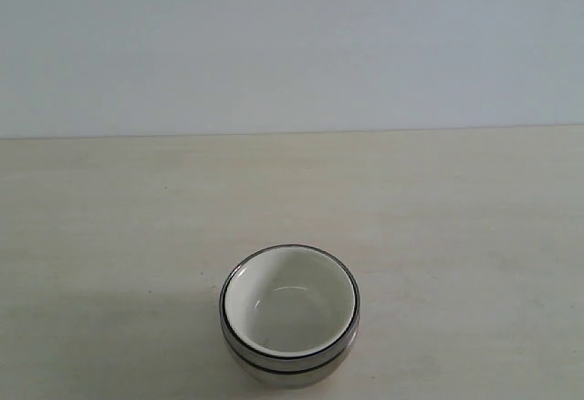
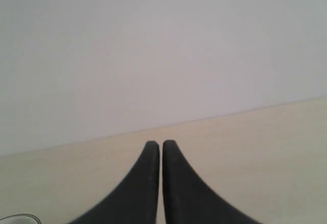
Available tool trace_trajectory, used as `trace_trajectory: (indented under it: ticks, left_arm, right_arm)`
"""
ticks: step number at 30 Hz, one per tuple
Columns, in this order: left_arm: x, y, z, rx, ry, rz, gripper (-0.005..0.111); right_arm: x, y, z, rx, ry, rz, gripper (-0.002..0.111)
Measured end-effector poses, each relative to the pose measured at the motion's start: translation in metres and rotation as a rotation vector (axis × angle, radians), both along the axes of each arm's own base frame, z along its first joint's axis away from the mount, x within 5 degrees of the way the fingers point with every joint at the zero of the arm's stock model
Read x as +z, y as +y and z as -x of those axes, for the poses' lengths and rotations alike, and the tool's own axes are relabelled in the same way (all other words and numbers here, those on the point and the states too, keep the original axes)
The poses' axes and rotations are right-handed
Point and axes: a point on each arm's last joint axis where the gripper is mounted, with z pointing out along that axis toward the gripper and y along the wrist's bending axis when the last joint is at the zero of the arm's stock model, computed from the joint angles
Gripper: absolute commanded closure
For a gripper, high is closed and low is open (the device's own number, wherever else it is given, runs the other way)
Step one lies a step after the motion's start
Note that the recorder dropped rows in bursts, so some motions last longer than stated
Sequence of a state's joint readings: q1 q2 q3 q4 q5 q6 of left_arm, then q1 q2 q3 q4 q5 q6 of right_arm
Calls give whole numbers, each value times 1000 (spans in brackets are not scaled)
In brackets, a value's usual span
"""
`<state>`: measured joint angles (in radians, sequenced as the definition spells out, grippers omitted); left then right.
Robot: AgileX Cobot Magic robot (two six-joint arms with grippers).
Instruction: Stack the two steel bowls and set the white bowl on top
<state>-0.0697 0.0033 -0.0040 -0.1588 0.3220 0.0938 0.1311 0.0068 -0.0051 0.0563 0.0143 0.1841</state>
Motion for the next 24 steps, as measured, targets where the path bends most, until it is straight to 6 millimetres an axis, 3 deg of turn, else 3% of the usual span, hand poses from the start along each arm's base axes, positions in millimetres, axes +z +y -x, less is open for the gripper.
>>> trace_trajectory:
  ticks: [11, 24]
  left_arm:
    - [0, 0, 0, 0, 0, 0, 74]
    - [0, 0, 0, 0, 0, 0, 74]
  right_arm:
    - [-1, 0, 0, 8, 24, -106, 108]
    - [-1, 0, 0, 8, 26, -116, 108]
